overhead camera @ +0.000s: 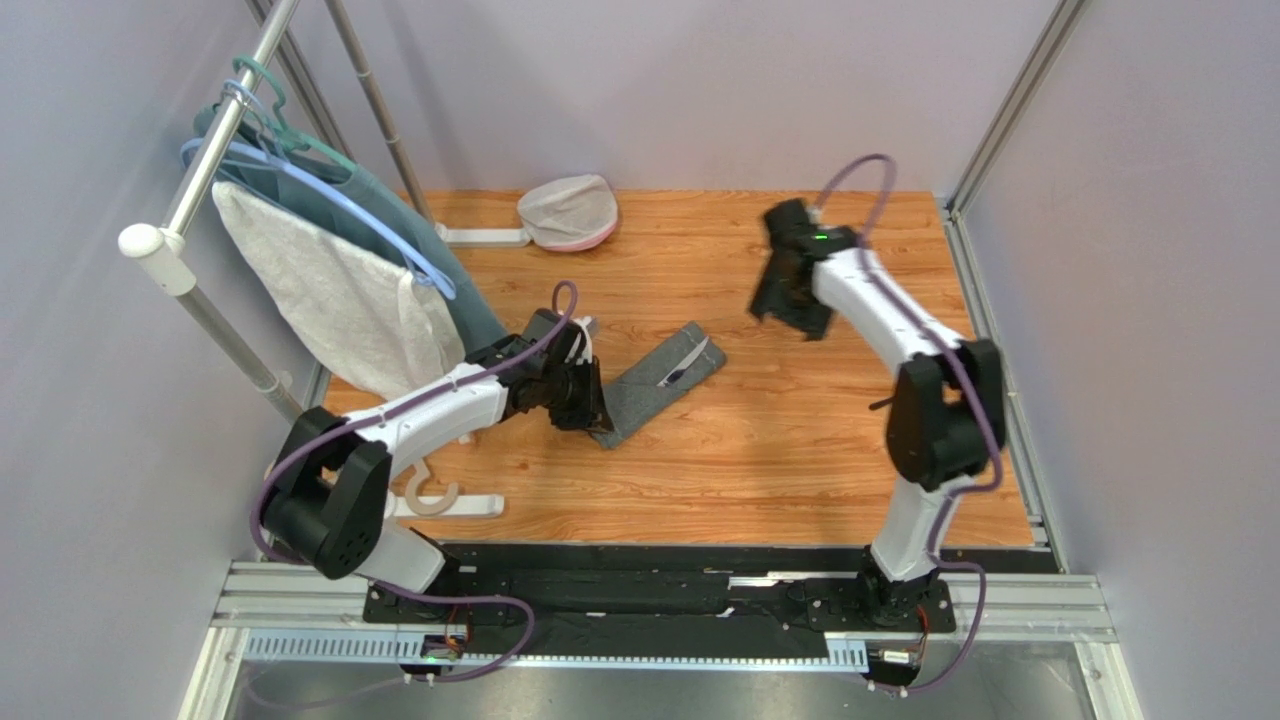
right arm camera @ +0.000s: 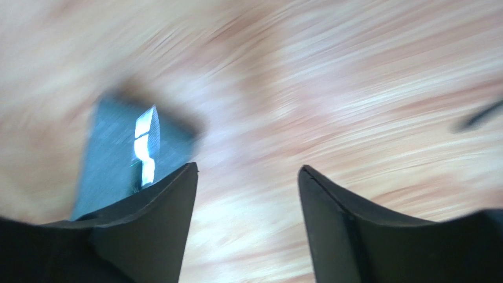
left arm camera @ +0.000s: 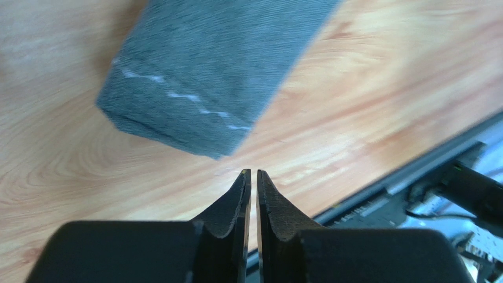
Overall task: Fold the napkin into a case and place the utensils inside
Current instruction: Pick up the spoon from the corner of the board.
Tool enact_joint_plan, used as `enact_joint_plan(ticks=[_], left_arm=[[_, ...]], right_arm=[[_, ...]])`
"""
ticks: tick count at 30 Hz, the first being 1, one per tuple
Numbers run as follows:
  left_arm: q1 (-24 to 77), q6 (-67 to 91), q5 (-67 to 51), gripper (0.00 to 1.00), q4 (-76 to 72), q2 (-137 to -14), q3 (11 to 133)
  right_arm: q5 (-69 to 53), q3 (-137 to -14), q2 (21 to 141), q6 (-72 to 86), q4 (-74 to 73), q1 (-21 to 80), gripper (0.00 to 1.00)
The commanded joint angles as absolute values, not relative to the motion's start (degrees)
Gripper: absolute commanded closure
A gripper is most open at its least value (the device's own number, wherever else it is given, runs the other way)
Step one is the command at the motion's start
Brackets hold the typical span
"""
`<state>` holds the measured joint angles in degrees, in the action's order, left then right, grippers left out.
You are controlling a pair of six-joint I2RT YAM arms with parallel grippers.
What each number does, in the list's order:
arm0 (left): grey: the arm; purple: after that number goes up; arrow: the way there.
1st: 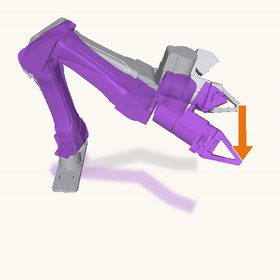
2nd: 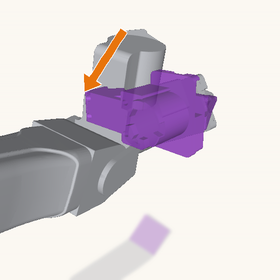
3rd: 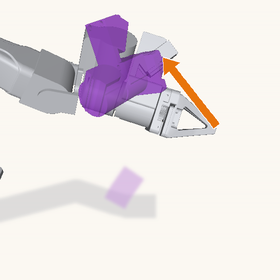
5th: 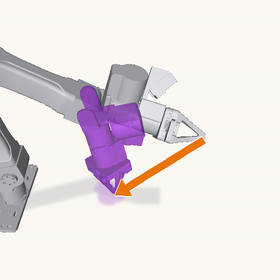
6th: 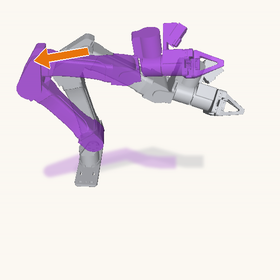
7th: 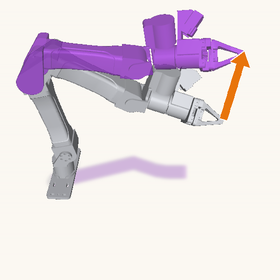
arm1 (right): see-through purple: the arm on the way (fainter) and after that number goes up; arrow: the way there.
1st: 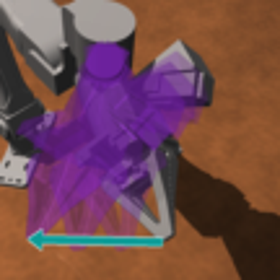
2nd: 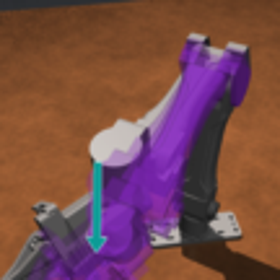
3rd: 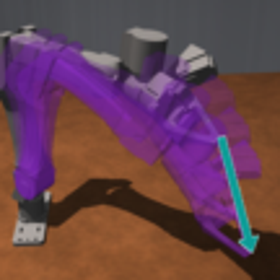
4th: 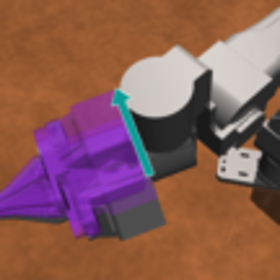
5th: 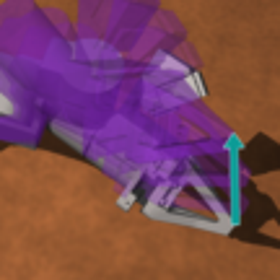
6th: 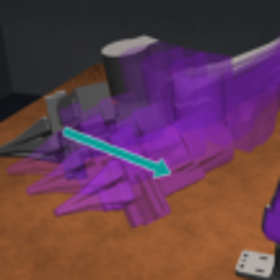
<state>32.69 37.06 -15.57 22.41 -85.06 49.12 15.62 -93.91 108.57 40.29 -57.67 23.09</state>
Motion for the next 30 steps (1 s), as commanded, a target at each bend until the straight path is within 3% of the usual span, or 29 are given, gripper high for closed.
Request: enact_joint_plan(ticks=[1, 9, 24, 30], left_arm=[[32.9, 36.7, -21.9, 0.8, 22.6, -78.3, 54.0], [35.3, 33.5, -27.6, 0.59, 24.1, -74.4, 58.2], [37.5, 31.6, -27.7, 0.58, 25.8, -79.1, 62.8], [37.9, 32.5, -27.2, 0.59, 26.3, -80.7, 64.2]], right_arm=[[16.1, -82.2, 98.6, 30.8, -48.0, 4.6, 0.21], [21.3, -83.1, 103.6, 25.1, -47.1, -15.5, 0.12], [20.9, -95.6, 123.3, 27.1, -43.5, -22.3, 0.08], [18.5, -94.5, 124.1, 30.6, -45.8, -23.4, 0.16]])
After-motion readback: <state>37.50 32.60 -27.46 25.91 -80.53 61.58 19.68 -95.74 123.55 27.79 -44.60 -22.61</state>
